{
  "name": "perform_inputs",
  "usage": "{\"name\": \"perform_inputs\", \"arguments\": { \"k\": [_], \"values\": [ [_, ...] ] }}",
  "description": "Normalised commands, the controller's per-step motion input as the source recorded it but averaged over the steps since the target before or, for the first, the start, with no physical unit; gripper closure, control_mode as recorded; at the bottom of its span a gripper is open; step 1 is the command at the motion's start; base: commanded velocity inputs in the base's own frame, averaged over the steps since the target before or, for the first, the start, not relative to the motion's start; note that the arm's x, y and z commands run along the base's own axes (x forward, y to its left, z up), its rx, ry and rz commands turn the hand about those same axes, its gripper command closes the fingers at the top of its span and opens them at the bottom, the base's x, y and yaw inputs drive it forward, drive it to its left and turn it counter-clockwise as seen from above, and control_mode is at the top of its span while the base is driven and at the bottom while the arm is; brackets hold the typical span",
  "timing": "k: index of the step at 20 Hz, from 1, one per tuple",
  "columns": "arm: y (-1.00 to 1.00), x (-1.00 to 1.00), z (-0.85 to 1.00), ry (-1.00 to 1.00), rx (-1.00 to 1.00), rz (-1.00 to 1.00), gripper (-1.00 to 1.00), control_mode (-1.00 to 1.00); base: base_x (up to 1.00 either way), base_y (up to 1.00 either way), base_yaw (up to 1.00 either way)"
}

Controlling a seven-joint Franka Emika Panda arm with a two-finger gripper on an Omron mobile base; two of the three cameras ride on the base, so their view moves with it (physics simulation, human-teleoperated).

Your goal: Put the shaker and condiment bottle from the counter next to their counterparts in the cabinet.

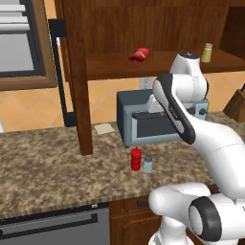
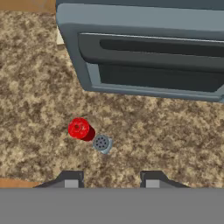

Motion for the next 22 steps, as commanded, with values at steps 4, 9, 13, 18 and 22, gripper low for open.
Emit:
{"name": "perform_inputs", "arguments": {
  "k": [4,9,13,18,22],
  "values": [
    [-0.16,-0.45,-0.03,-0.13,0.02,0.0,-1.0,-1.0,0.0,0.0,0.0],
    [-0.8,-0.93,-0.28,-0.42,0.24,-0.02,-1.0,-1.0,0.0,0.0,0.0],
    [-0.68,-0.4,-0.91,-0.31,0.1,0.25,-1.0,-1.0,0.0,0.0,0.0],
    [-0.42,-0.06,-0.75,-0.31,0.06,0.56,-1.0,-1.0,0.0,0.0,0.0],
    [-0.64,0.0,-0.09,-0.36,0.21,0.51,-1.0,-1.0,0.0,0.0,0.0]
  ]
}}
